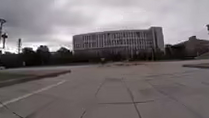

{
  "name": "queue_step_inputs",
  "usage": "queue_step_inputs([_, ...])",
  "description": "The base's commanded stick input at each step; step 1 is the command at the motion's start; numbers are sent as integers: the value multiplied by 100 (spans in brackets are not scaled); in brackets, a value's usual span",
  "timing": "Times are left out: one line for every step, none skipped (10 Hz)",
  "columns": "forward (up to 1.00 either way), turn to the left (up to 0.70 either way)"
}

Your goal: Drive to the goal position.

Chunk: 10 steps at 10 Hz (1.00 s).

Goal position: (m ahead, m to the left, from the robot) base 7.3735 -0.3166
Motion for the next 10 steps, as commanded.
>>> queue_step_inputs([70, 0])
queue_step_inputs([70, 0])
queue_step_inputs([70, 0])
queue_step_inputs([70, 0])
queue_step_inputs([70, 0])
queue_step_inputs([70, 0])
queue_step_inputs([70, 0])
queue_step_inputs([70, 0])
queue_step_inputs([70, 0])
queue_step_inputs([70, 0])
